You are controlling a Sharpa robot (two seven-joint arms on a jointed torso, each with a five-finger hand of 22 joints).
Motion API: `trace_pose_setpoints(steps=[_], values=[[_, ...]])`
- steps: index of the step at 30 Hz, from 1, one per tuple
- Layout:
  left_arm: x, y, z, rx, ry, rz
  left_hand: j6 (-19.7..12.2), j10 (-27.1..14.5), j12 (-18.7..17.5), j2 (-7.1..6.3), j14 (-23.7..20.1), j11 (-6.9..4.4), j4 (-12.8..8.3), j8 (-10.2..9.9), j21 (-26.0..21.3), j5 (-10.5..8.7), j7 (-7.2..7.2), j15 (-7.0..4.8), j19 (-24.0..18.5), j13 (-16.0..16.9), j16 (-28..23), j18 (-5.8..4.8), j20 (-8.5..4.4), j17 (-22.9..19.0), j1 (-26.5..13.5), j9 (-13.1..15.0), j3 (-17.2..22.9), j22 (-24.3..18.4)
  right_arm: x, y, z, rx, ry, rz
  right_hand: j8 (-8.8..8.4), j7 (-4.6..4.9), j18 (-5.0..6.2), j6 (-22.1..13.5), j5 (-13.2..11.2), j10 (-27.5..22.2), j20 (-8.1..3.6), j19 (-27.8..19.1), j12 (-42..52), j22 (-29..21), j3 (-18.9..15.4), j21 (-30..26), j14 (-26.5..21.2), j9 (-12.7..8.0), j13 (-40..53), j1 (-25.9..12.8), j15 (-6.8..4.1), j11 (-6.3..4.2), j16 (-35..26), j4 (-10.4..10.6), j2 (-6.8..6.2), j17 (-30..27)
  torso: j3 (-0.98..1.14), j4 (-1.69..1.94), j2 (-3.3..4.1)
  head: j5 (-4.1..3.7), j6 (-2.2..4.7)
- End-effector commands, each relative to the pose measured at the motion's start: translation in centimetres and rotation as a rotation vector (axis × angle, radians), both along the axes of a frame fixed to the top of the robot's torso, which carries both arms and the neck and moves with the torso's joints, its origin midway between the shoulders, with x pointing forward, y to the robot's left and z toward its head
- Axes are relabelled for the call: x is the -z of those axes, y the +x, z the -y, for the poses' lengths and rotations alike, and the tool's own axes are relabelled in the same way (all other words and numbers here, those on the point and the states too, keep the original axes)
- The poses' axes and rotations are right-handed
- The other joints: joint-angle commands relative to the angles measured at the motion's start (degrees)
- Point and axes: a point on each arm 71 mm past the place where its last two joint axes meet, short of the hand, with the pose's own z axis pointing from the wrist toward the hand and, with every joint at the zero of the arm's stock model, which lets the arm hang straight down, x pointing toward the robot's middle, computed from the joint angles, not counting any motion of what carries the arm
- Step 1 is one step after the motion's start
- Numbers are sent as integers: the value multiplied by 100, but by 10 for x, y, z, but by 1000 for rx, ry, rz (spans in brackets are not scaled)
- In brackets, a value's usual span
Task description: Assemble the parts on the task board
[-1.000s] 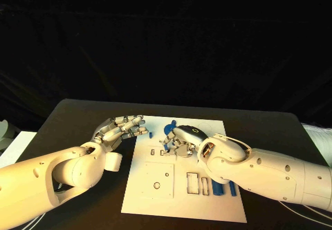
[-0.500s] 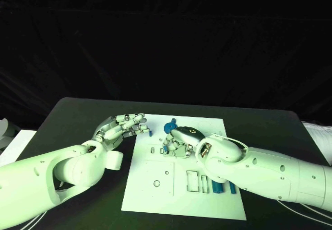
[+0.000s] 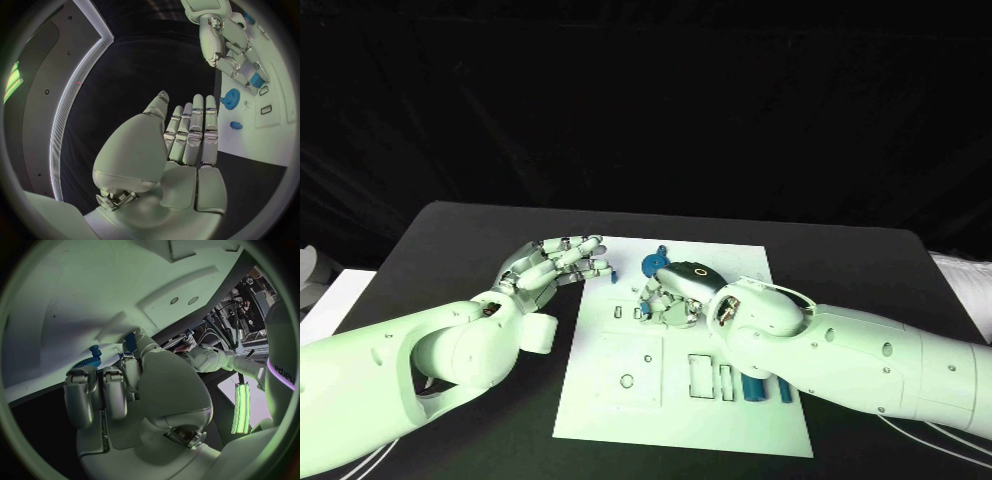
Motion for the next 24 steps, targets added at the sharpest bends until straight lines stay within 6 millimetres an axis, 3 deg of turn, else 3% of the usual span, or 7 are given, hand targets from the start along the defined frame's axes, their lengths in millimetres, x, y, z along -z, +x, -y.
trace_pose_setpoints(steps=[1,15,24], values=[[-2,-1,2,17,-19,11,-27,-43,-23,40,-54,-3,-30,-17,-22,-19,-3,5,-30,-6,-11,67,3,7,-12,-2,12,-7,10,-1,4,8,-77,-29,-42,-72,-64,56,-1,83,0,575,-49,1446,-2,5,594,-19,-742,-33,17,-136,-8,-24,-68,1448,3,3,4,-5,-9],[-1,0,2,16,-18,10,-27,-43,-23,40,-54,-3,-30,-17,-22,-19,-3,5,-30,-6,-11,67,3,7,-12,-2,12,-7,10,-4,6,7,-101,-27,-159,18,-57,-109,-5,-27,57,557,-288,1415,-81,-11,597,-67,-854,-172,83,-59,-1,6,-332,1461,0,-4,4,-8,-13],[-1,1,2,15,-17,9,-27,-43,-23,40,-54,-3,-30,-17,-22,-19,-3,5,-30,-6,-11,67,3,7,-12,-2,12,-7,9,-4,6,18,-93,-10,-193,63,-51,-277,-13,-113,102,543,-516,1390,-252,-23,595,-111,-977,-415,128,-10,-6,167,-533,1454,-2,-1,8,-21,-3]])
